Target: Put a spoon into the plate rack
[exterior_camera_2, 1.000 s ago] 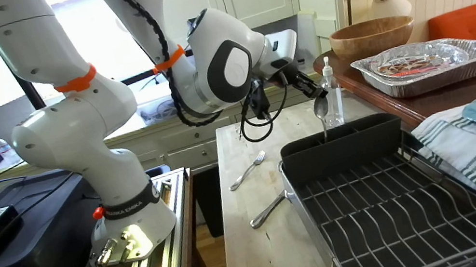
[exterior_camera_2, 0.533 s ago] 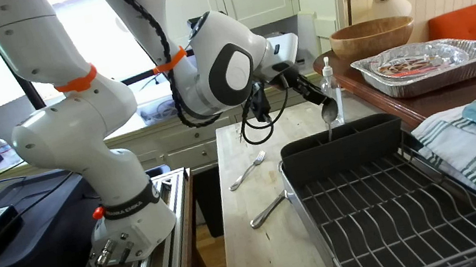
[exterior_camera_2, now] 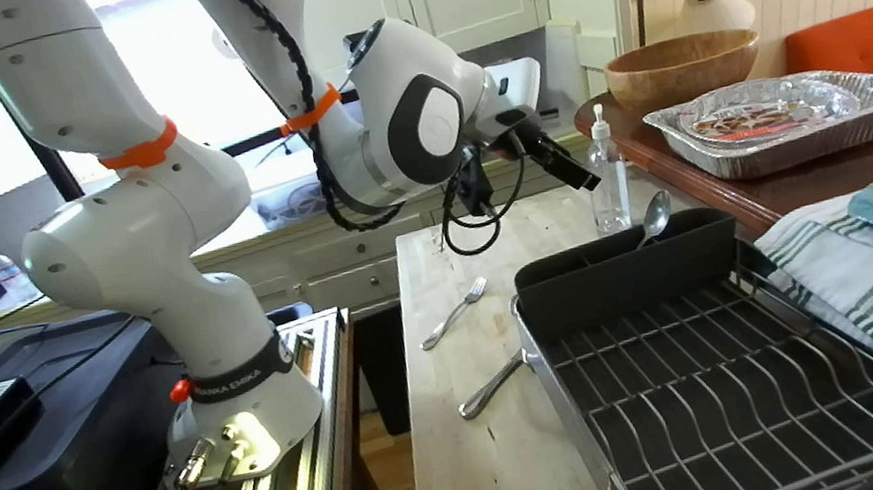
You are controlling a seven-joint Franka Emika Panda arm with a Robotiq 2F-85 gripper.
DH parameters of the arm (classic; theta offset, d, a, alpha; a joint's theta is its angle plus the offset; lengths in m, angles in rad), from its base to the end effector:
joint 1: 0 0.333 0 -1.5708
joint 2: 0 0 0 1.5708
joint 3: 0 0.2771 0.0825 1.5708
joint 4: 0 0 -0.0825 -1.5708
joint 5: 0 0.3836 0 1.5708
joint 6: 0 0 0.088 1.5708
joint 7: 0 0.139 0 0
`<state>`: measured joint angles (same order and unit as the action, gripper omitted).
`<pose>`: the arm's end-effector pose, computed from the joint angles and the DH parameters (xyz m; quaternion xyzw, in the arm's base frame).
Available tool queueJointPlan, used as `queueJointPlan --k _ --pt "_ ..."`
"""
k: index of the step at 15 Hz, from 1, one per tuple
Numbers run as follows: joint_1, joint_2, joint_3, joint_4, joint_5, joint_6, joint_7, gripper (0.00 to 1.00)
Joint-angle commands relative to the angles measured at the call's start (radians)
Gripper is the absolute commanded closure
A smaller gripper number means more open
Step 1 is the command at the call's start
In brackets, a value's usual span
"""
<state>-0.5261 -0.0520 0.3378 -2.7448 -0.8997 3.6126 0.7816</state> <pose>0.4373 0.0281 0.2636 -0.9187 -0.0110 -0.3780 0.1139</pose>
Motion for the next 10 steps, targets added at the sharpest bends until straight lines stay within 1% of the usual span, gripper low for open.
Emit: queueJointPlan --k 1,3,4,5,10 --pt "0.022 -0.009 0.015 0.000 -0.093 -0.035 0.119 0.00" --pt "0.030 -0.005 0.015 -0.002 -0.148 -0.026 0.196 0.00" --pt "0.034 -0.005 0.014 -0.002 -0.183 -0.016 0.255 0.00" --pt "0.036 0.011 0.010 -0.003 -0.225 0.005 0.322 0.00" --pt "0.040 -0.007 0.005 -0.003 -0.426 0.007 0.670 0.00"
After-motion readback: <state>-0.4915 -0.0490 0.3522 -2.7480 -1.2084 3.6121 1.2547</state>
